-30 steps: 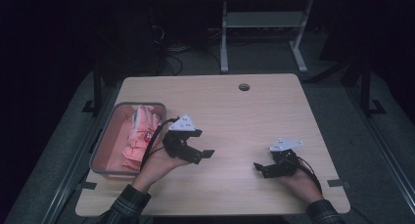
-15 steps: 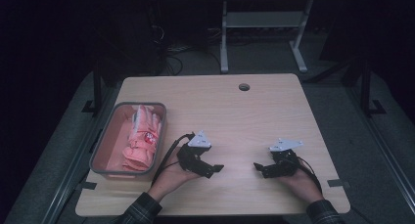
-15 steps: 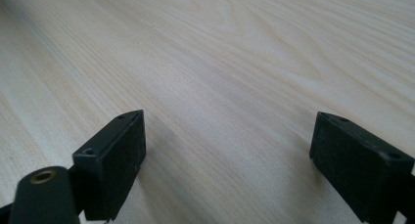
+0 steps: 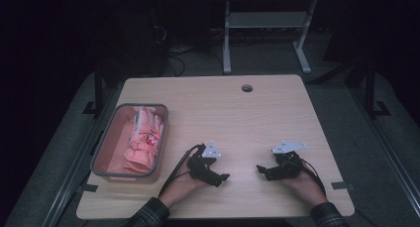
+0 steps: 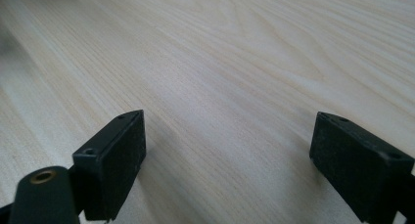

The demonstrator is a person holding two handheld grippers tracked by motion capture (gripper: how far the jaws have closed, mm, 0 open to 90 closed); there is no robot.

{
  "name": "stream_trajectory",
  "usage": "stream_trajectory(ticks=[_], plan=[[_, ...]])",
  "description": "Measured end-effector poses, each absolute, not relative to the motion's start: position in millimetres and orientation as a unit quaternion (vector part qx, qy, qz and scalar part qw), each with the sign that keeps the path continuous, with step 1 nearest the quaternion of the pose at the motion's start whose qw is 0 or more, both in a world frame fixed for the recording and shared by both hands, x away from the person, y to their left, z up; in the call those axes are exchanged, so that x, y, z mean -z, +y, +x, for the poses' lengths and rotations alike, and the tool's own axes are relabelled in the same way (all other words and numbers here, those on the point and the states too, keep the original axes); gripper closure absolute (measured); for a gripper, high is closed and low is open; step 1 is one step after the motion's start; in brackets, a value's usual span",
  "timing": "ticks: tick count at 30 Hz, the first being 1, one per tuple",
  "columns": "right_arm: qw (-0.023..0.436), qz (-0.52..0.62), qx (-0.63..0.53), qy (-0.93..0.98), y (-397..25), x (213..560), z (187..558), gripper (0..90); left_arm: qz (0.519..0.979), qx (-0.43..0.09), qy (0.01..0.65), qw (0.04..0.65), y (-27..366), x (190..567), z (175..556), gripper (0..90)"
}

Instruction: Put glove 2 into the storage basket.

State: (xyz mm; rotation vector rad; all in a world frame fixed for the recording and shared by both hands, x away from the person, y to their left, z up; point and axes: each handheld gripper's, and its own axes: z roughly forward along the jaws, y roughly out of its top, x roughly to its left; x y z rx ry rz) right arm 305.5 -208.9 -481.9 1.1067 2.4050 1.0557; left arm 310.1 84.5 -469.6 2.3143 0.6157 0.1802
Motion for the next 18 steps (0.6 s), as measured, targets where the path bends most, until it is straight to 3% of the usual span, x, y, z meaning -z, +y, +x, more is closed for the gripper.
stream_trajectory(ticks=[18], plan=[[0.145,0.38,-0.366,0.837,-208.9,481.7,305.8,12.8,0.893,-0.091,0.223,0.381,86.7,478.5,306.4,13.6]])
